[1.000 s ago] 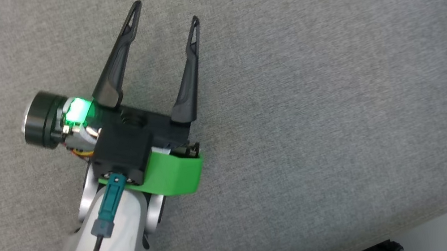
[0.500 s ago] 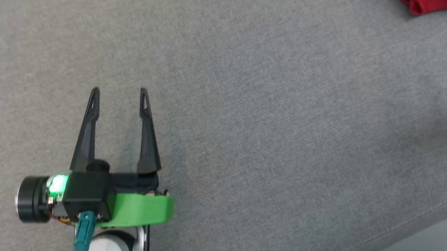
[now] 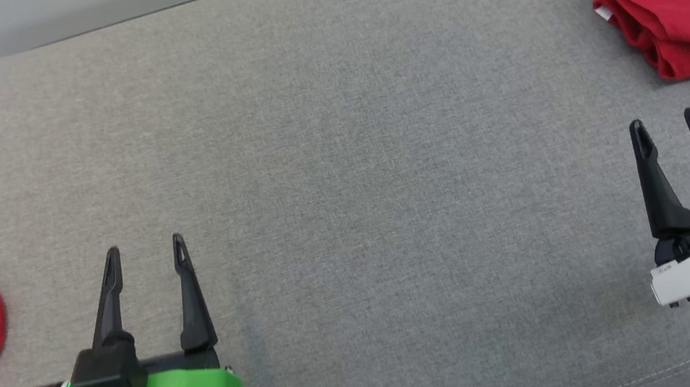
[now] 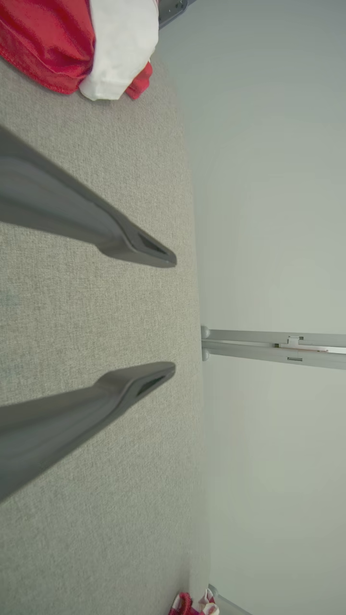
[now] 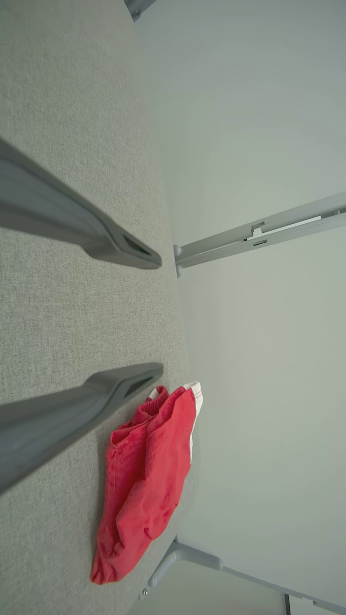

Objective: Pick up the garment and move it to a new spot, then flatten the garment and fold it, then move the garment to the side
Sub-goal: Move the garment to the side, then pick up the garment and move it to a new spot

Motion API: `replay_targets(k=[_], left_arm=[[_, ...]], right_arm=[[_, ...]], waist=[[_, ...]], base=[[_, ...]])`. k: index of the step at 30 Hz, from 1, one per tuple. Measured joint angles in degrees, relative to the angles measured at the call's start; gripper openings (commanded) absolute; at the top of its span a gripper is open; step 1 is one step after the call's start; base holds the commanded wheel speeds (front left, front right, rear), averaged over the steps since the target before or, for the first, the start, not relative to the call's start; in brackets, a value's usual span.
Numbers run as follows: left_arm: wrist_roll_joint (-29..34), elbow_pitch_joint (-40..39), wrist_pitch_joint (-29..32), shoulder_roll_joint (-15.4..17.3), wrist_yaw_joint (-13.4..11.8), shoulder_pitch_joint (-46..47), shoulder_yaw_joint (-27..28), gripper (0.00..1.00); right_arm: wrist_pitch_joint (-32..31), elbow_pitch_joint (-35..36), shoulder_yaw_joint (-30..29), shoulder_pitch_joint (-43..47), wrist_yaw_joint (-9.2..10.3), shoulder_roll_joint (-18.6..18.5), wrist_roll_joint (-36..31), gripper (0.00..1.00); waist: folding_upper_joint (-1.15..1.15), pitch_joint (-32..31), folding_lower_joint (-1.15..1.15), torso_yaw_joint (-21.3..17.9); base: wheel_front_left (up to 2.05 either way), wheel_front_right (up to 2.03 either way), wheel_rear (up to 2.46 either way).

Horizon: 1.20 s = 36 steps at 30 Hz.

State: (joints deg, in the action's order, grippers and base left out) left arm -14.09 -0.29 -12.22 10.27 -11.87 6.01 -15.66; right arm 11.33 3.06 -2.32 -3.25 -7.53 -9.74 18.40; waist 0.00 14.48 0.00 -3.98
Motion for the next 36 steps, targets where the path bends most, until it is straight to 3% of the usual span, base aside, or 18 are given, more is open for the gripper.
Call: replay_targets(k=[9, 21, 36], left_arm=[[-1.7, 0.8, 0.0, 1.2, -0.5, -5.9, 0.9, 1.0], [-3.4, 1.3, 0.8, 2.4, 0.1, -10.2, 0.6, 1.0], [-4.4, 2.7, 0.7, 3.0, 0.9, -10.4, 0.3, 1.0]], right_arm=[[-3.7, 2.4, 0.1, 5.8, 0.02, 0.0, -1.2, 1.0], [-6.8, 5.1, 0.6, 11.7, 0.02, 1.1, -2.2, 1.0], [-7.3, 6.5, 0.6, 12.7, 0.02, 1.3, -2.4, 1.0]], waist=[[0.0, -6.9, 0.0, 3.1], [0.0, -14.1, 0.0, 3.9], [0.0, -15.5, 0.0, 4.1]], base=[[0.0, 0.0, 0.0], [0.0, 0.0, 0.0], [0.0, 0.0, 0.0]])
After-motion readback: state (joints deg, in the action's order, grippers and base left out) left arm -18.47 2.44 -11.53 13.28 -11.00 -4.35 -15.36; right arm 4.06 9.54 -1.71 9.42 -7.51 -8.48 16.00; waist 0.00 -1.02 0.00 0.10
